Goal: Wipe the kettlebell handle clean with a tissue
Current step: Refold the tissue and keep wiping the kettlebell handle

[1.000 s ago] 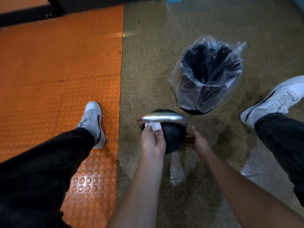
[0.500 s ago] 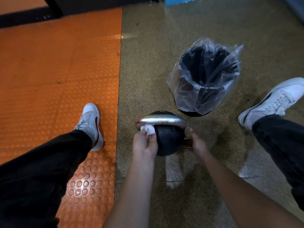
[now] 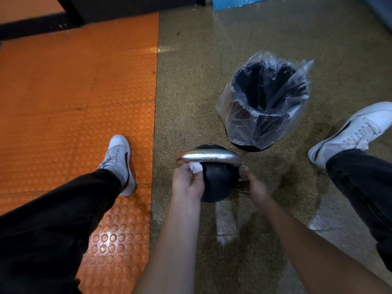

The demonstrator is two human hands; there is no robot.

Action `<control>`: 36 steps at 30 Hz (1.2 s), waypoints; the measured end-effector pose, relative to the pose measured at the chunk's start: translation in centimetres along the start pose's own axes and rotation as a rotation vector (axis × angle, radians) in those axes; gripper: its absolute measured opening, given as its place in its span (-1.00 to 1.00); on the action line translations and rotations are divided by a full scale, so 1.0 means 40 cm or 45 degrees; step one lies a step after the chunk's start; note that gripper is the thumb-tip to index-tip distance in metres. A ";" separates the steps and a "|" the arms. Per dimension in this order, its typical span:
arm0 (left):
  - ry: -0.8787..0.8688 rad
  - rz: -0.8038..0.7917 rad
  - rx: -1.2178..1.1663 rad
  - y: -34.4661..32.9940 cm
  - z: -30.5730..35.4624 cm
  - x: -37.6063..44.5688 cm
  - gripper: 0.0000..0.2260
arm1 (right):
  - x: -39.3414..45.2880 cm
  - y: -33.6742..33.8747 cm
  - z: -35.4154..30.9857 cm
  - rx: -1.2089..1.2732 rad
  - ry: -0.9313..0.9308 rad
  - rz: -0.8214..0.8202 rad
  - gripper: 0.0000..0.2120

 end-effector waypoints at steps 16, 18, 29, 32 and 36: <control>-0.108 0.034 -0.036 0.030 -0.017 0.018 -0.77 | 0.010 0.002 0.005 -0.023 0.018 0.010 -0.60; -0.098 0.025 -0.057 0.018 -0.012 0.035 -0.74 | 0.011 0.001 0.007 -0.028 0.041 -0.002 -0.61; -0.099 0.076 0.076 0.026 -0.013 0.034 -0.71 | 0.003 0.000 0.002 0.031 0.015 -0.012 -0.67; -0.104 0.074 0.077 0.016 -0.007 0.018 -0.69 | 0.003 0.000 0.004 0.048 -0.005 -0.014 -0.65; -0.215 0.168 0.175 0.054 -0.016 -0.008 -0.81 | 0.016 0.004 0.008 -0.002 0.006 -0.003 -0.63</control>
Point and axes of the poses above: each hand's wrist, its own x-axis towards the middle knuckle, its own y-axis out of the back of the hand, z = x × y, the point moved 5 cm from there along x, towards the middle knuckle, and after that the axes turned 5 degrees about x, right-handed, at the moved point
